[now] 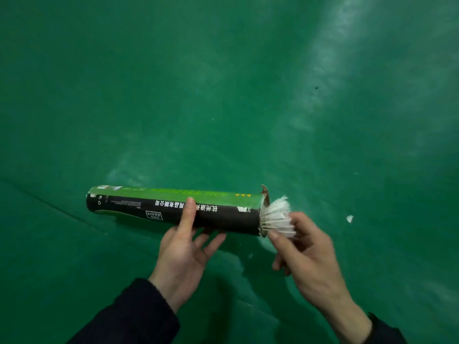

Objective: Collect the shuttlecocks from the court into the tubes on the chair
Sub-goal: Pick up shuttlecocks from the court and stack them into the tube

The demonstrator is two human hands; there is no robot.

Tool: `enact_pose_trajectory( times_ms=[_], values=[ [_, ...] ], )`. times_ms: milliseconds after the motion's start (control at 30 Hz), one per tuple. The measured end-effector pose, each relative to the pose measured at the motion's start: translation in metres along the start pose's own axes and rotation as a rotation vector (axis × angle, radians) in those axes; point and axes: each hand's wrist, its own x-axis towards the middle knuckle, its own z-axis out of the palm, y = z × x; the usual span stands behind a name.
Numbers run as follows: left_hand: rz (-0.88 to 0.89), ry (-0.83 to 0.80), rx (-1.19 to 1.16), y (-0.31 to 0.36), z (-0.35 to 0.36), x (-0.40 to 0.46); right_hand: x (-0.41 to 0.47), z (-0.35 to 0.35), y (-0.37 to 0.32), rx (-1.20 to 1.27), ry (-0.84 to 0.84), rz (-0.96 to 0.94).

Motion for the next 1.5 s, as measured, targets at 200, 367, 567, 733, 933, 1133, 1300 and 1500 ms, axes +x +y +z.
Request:
enact_pose_trajectory(
  times_ms=[200, 367, 567, 733, 933, 1133, 1300, 1500],
  values=[
    [-0.021, -0.200, 0.143, -0.032, 0.031, -0.037, -0.057, -0.027, -0.003, -0.330, -0.010, -0.074],
    [-0.022, -0.234, 0.194, -0.050, 0.036, -0.055, -0.069, -0.045, -0.008, -0.380, 0.070, -0.006],
    [0.046, -0.282, 0.252, -0.058, 0.031, -0.067, -0.076, -0.049, -0.004, -0.040, 0.025, 0.270],
    [0.052, -0.302, 0.251, -0.060, 0.028, -0.065, -0.077, -0.043, -0.002, 0.028, -0.040, 0.283],
    [0.010, -0.301, 0.231, -0.026, 0.019, -0.040, -0.077, -0.047, -0.003, 0.187, 0.114, 0.225],
    [0.250, -0.061, 0.074, 0.057, -0.026, 0.014, -0.095, -0.100, 0.001, 0.277, 0.103, 0.284],
    [0.162, -0.148, 0.271, 0.056, -0.026, 0.023, -0.097, -0.112, 0.006, 0.304, 0.146, 0.346],
    [0.316, -0.058, 0.433, 0.036, -0.024, 0.025, -0.090, -0.110, 0.033, 0.420, 0.224, 0.393]
  ],
)
